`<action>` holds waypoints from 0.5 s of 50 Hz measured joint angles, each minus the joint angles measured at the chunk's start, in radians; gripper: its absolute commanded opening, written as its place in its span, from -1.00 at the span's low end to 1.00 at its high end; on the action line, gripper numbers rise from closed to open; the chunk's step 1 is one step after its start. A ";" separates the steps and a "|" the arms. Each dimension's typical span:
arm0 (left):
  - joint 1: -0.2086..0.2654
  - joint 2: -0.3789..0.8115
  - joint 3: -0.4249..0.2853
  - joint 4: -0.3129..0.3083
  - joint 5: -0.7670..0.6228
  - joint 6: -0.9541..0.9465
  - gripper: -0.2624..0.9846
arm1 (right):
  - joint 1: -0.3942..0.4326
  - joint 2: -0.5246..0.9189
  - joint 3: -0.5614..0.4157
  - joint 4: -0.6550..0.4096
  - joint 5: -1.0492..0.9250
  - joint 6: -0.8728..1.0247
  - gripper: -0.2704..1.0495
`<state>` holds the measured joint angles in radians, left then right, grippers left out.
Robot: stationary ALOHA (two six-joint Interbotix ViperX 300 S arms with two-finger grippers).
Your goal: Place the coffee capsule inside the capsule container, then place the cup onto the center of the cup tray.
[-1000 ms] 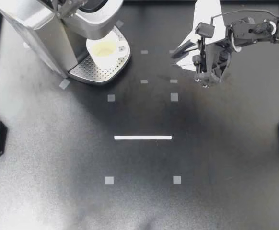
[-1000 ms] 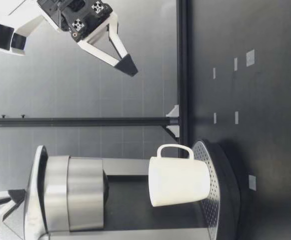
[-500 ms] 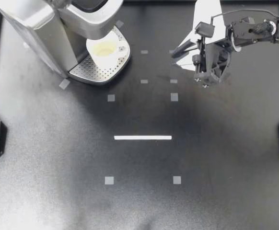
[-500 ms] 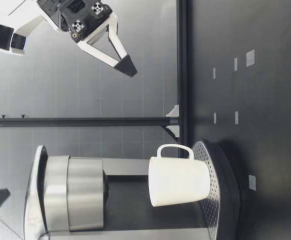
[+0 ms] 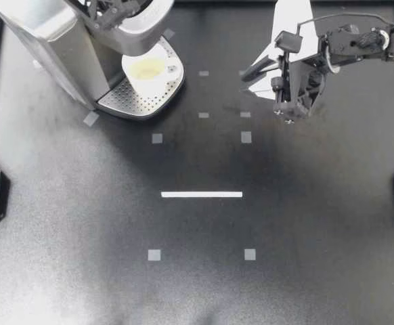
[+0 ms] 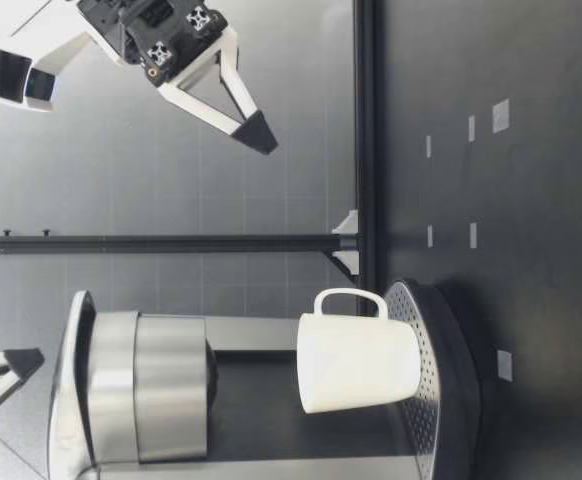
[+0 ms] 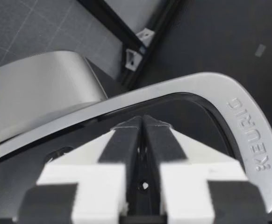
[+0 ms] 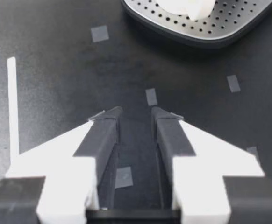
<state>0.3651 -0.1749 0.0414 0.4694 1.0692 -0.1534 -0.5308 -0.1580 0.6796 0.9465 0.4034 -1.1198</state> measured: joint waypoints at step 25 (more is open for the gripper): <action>-0.005 0.002 0.034 0.002 -0.006 -0.008 -0.40 | 0.002 0.002 0.000 -0.003 -0.002 -0.005 -0.06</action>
<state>0.3605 -0.1733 0.0752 0.4709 1.0630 -0.1611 -0.5292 -0.1565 0.6796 0.9434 0.4019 -1.1244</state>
